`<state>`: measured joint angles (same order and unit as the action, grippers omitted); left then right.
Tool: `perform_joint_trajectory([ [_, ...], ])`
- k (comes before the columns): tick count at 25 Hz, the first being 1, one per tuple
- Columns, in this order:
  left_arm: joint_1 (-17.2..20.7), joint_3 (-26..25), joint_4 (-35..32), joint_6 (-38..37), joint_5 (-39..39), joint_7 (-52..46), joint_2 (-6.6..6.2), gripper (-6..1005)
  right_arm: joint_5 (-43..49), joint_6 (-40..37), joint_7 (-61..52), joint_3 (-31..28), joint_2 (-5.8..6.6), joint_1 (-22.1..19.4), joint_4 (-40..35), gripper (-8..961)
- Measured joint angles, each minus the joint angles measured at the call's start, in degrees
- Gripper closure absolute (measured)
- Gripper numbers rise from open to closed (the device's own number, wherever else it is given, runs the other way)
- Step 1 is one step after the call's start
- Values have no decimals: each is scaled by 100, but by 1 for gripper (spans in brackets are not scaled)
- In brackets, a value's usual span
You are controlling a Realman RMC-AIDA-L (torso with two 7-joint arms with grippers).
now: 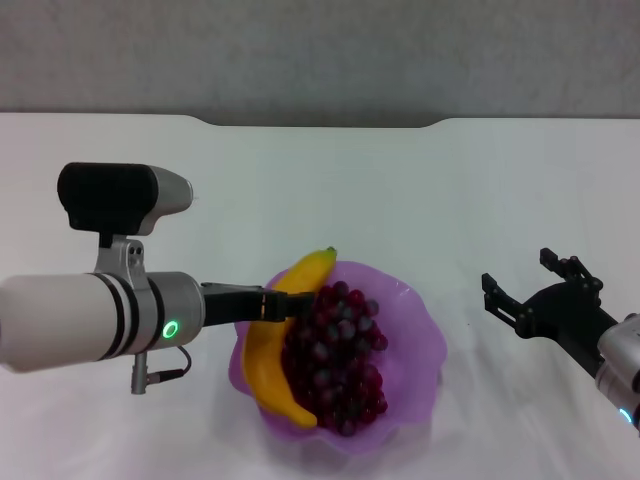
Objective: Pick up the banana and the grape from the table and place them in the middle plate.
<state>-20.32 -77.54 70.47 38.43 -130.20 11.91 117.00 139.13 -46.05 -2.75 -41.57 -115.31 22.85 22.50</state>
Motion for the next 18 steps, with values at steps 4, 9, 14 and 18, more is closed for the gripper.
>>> perform_joint_trajectory([
  [4,91,-72,207,1,-110,181,-24,243,1,6,-6,0,0,0,-8,61],
  [9,713,-357,1029,-230,-263,581,-20,107,0,9,-3,0,0,0,-14,61],
  [14,1697,-282,1819,-1317,-117,1291,-4,112,0,-23,5,-5,0,-28,-15,61],
  [18,2391,221,1899,-2986,74,2064,0,116,0,-32,5,-9,0,-31,-16,61],
])
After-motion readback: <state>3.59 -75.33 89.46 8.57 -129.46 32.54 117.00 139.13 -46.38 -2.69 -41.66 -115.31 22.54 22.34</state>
